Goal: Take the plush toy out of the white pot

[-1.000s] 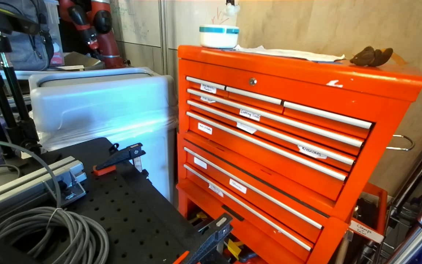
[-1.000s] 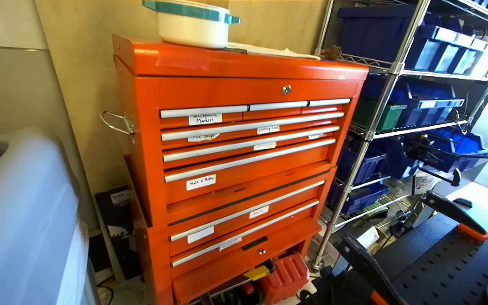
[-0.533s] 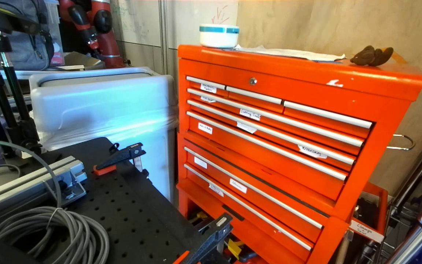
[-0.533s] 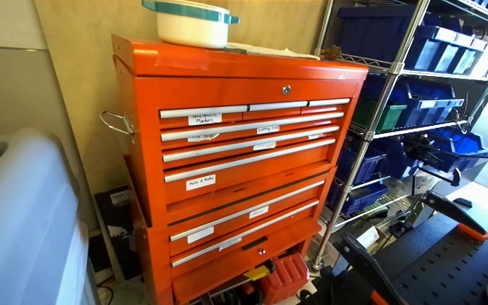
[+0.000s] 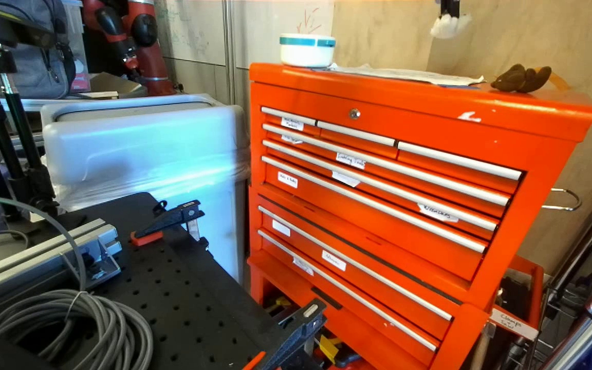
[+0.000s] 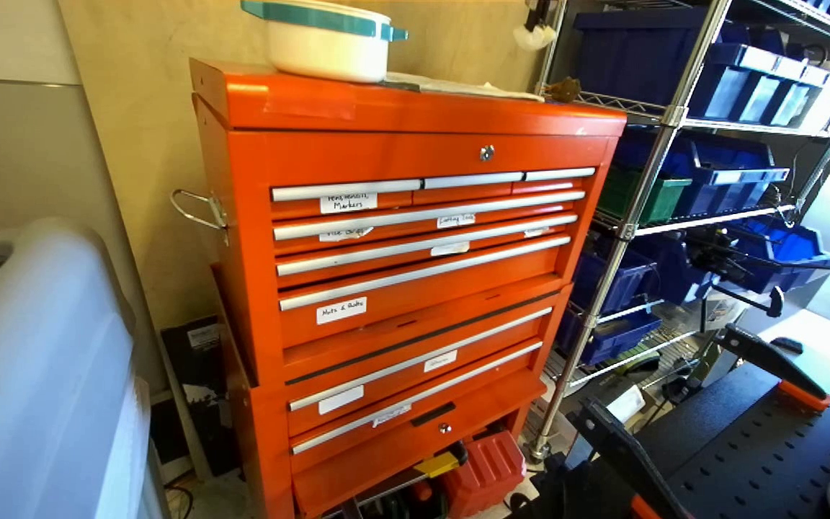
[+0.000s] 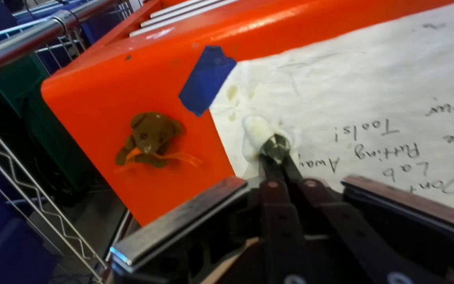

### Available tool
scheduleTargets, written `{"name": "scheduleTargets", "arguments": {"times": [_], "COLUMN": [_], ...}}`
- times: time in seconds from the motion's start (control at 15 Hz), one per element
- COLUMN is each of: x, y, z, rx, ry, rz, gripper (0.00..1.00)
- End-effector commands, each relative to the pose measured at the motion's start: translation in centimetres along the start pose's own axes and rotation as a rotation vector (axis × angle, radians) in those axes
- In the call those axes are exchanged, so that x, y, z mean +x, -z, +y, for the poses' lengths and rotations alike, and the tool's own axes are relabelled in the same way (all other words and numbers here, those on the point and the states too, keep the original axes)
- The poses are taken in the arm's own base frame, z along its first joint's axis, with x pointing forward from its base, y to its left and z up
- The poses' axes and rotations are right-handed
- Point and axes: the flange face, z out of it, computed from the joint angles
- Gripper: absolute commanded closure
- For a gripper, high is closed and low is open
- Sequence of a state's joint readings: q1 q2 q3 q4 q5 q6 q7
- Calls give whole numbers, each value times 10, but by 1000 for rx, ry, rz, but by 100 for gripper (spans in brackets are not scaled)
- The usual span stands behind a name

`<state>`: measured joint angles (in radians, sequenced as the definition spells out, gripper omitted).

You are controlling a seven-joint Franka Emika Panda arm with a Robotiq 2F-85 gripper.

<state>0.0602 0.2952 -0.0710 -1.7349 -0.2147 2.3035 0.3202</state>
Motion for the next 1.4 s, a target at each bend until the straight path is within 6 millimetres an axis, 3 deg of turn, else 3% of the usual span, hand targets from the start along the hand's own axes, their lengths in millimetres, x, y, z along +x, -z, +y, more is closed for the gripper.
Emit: {"name": "scheduleTargets", "arguments": {"times": [0.0,0.27,0.73,0.8,0.93,1.33], "x": [-28,-43,-49,-49,-52,-42], "y": [-23,-43,-50,-51,-50,-7], "z": [-1,-16,-37,-38,-40,-31], "rx": [-47,-74,-98,-109,-124,-40], "ry": [-27,-33,-172,-189,-207,-221], "rz": [-2,16,147,161,158,139], "gripper": [99,99,96,71,66,23]}}
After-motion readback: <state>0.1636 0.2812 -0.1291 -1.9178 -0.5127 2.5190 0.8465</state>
